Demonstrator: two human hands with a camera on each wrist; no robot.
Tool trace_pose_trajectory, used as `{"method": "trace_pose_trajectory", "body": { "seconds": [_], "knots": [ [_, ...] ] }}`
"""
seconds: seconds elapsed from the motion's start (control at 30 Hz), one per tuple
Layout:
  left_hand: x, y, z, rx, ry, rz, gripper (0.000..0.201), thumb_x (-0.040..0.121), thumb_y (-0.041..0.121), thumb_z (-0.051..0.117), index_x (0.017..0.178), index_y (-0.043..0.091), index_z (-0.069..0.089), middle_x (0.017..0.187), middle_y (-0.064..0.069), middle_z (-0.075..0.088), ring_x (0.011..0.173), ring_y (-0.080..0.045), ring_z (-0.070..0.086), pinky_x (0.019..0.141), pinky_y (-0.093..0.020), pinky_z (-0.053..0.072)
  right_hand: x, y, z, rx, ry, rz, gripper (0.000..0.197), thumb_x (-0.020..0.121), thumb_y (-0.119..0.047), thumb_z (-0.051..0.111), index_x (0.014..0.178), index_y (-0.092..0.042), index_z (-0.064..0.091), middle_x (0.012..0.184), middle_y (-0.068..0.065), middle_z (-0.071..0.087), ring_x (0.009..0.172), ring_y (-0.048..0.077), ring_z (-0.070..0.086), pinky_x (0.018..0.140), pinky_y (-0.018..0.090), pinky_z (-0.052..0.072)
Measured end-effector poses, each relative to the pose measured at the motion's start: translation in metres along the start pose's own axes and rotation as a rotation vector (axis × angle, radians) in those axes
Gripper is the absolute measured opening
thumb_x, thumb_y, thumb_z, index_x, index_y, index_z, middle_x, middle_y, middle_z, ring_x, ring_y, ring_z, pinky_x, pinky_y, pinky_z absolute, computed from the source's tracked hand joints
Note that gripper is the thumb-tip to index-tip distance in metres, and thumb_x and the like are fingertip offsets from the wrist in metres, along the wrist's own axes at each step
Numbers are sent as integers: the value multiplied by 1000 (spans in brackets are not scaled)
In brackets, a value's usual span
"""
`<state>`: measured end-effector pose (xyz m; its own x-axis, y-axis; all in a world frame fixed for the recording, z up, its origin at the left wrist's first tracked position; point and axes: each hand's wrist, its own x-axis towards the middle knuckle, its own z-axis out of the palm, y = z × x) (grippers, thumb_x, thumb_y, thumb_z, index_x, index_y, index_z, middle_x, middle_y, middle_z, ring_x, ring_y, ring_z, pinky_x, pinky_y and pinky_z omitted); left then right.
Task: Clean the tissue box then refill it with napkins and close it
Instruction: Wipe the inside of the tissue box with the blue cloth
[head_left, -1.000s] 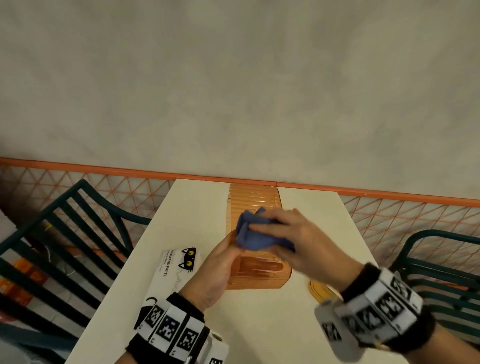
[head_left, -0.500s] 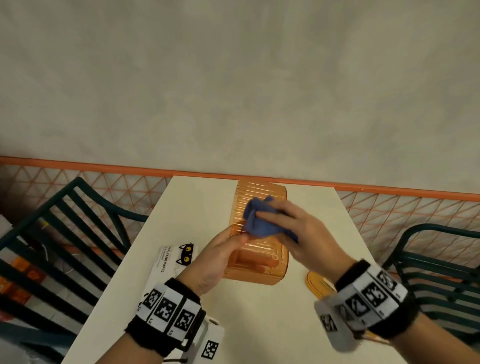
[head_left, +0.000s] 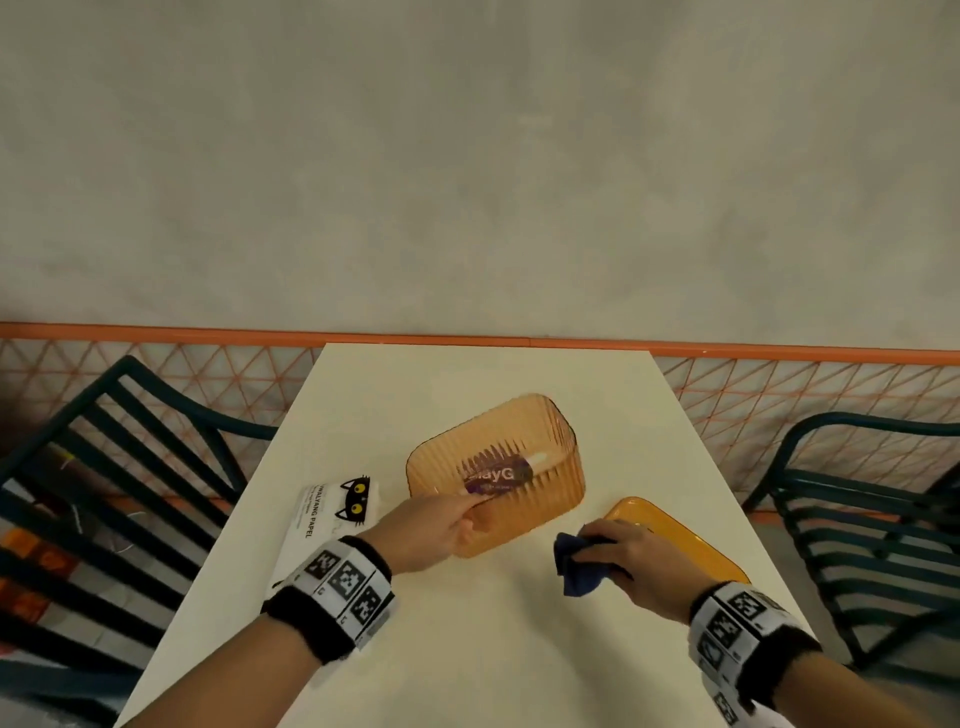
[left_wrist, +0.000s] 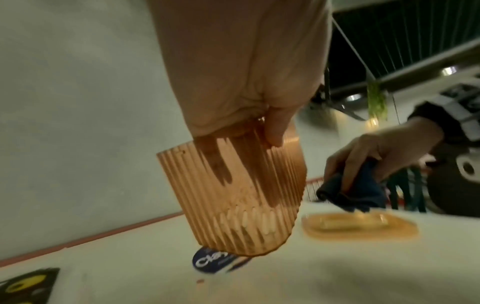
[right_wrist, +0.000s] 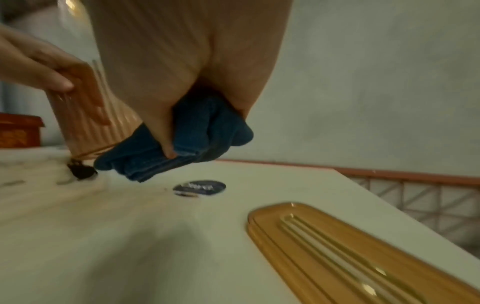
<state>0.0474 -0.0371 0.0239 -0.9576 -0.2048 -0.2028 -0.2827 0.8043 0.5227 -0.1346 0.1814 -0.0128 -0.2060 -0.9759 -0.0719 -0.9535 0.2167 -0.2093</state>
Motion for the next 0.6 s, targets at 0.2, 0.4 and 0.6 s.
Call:
{"method": "trace_pose_trajectory", "body": {
  "seconds": [0.2,0.4,0.6],
  "knots": [
    [19,-18,29,223,-116,-54,31,97,17,35,119,23,56,113,-3,67,106,-24,60,87,-32,50,4,2,41,41,-117,116,38,95,-20,48,131,-31,50,140,-7,45,127,14,42,106,20,33],
    [34,-27,39,259,-127,-119,31,98,16,34,120,21,56,106,-4,67,106,-24,49,92,-35,45,-4,11,68,-66,-264,221,48,95,-27,47,139,-39,34,156,-9,13,147,24,5,118,50,8],
    [42,-37,49,243,-138,-145,32,93,11,36,114,24,58,97,-1,59,98,-19,45,86,-29,43,-15,16,82,-73,-288,192,52,98,-33,37,145,-40,16,159,-7,-2,147,25,-1,121,42,9]
  ]
}}
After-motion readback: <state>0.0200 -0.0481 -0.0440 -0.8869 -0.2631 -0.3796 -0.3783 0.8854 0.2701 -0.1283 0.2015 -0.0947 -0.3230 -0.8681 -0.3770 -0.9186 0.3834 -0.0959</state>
